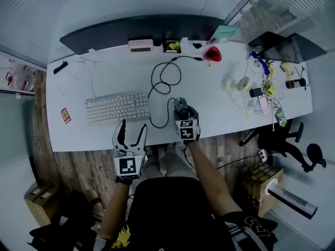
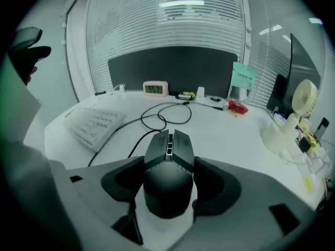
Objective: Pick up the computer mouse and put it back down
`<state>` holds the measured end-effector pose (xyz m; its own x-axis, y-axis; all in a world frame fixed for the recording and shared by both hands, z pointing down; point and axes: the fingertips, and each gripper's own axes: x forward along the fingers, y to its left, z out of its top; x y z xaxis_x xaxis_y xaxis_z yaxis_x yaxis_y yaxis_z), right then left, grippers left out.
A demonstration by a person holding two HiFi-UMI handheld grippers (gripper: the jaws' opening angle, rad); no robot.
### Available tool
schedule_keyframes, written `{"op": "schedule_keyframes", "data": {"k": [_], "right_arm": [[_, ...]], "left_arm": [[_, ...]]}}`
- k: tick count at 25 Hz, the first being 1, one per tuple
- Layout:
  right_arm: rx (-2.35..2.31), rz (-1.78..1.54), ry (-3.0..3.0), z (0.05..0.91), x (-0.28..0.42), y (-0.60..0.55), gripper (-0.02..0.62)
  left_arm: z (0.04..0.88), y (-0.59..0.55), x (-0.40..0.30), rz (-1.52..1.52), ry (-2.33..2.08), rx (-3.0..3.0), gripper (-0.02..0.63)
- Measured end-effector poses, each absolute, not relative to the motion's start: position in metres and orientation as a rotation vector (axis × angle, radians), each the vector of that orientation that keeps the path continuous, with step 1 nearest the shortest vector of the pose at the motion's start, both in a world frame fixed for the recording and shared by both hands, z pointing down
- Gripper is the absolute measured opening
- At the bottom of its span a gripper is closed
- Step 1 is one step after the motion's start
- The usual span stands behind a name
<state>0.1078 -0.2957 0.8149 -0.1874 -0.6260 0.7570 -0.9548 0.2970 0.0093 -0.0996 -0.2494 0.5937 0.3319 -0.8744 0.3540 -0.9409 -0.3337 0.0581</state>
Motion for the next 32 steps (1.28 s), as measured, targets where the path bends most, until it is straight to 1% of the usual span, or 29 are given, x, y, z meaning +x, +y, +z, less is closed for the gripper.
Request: {"op": "schedule_keyframes", "data": {"k": [5,9,12,17,20,22,25,26,29,30,32], "right_arm": [[1.48,0.529,-2.055,0.72,0.104,-0.307,0.302],[1.589,0.419,-2.23,0.604,0.1,-0.327,0.301],[1.629,0.225,-2.401,0.498,0.087,-0.333,0.301],[1.676,-0.132,-2.662,0.32,0.063,-0.323,0.301],[1.643,-0.39,-2.732,0.24,0.05,-0.31,0.301],[1.623,-0.488,-2.746,0.213,0.047,-0.302,0.301],[1.623,-0.543,-2.738,0.199,0.047,-0.295,0.301],[1.622,-0.548,-2.738,0.197,0.047,-0.295,0.301],[1.622,-0.554,-2.736,0.195,0.048,-0.296,0.301],[1.623,-0.557,-2.73,0.196,0.049,-0.297,0.301],[1.622,-0.555,-2.715,0.201,0.05,-0.3,0.301]], "left_arm": [[0.548,-0.254,-0.097,0.281,-1.696,2.399,0.296],[0.471,-0.27,-0.099,0.147,-1.779,2.492,0.278],[0.423,-0.274,-0.105,0.144,-1.854,2.562,0.26],[0.34,-0.281,-0.123,-0.017,-1.987,2.632,0.256],[0.294,-0.286,-0.139,-0.118,-2.091,2.647,0.245],[0.275,-0.287,-0.146,-0.145,-2.14,2.663,0.229],[0.261,-0.283,-0.153,-0.179,-2.172,2.666,0.219],[0.258,-0.283,-0.155,-0.184,-2.187,2.664,0.205],[0.256,-0.281,-0.157,-0.208,-2.21,2.654,0.093],[0.256,-0.281,-0.157,-0.219,-2.212,2.648,0.065],[0.256,-0.282,-0.156,-0.245,-2.212,2.63,0.043]]}}
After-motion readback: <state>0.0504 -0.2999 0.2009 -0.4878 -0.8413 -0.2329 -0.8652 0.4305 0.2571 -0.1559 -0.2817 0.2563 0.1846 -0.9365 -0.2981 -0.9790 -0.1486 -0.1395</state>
